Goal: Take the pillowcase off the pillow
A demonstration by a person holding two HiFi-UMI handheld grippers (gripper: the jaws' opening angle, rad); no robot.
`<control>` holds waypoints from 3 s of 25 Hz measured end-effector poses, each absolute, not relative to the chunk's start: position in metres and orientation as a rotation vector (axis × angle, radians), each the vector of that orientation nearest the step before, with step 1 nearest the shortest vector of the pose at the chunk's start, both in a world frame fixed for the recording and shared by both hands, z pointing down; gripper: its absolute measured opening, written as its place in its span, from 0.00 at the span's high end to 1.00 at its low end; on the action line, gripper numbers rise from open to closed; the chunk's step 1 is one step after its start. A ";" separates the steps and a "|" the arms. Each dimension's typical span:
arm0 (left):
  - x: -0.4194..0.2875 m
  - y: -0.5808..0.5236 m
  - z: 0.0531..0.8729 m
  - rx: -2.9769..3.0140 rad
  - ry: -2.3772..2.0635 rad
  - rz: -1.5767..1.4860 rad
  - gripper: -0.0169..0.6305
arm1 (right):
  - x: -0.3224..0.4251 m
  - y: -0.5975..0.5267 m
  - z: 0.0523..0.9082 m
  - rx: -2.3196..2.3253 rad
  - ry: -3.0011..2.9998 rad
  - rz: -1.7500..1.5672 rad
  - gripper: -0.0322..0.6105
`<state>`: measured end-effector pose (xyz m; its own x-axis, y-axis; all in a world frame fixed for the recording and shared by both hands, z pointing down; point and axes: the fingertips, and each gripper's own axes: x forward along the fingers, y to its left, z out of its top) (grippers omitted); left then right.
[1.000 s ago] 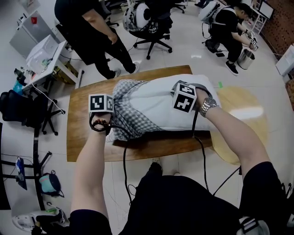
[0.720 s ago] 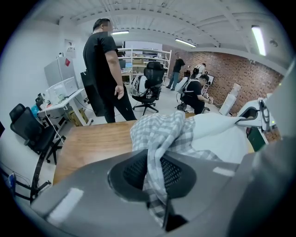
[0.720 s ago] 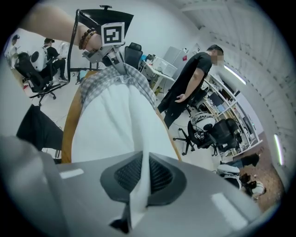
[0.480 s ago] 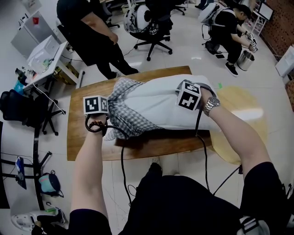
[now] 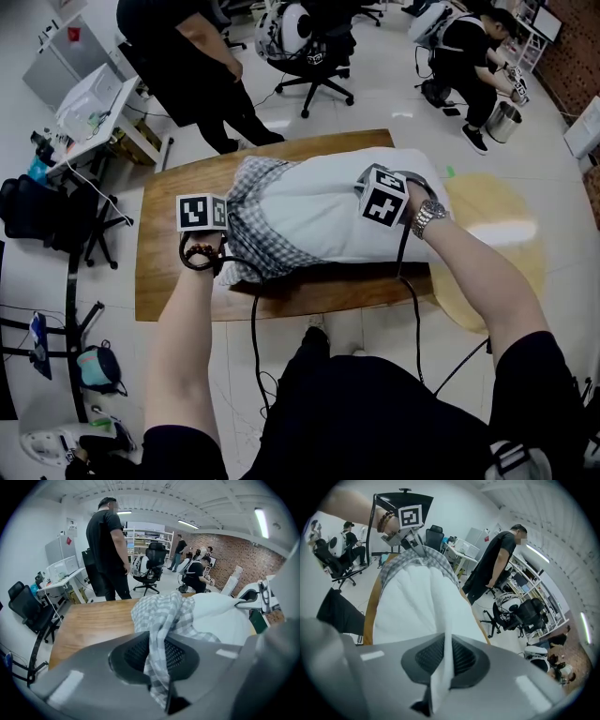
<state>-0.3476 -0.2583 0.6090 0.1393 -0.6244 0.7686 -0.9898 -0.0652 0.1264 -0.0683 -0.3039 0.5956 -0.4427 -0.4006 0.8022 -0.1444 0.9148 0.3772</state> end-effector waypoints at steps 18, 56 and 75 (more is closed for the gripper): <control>-0.314 -0.205 0.592 1.843 -1.618 0.534 0.69 | -0.084 -0.258 0.580 0.405 -2.120 -0.600 0.64; -0.239 -0.146 0.731 1.756 -1.647 0.207 0.57 | -0.135 -0.187 0.698 0.271 -1.821 -1.085 0.46; -0.295 -0.173 0.740 1.606 -1.716 0.187 0.95 | -0.132 -0.234 0.679 0.379 -1.796 -1.124 0.90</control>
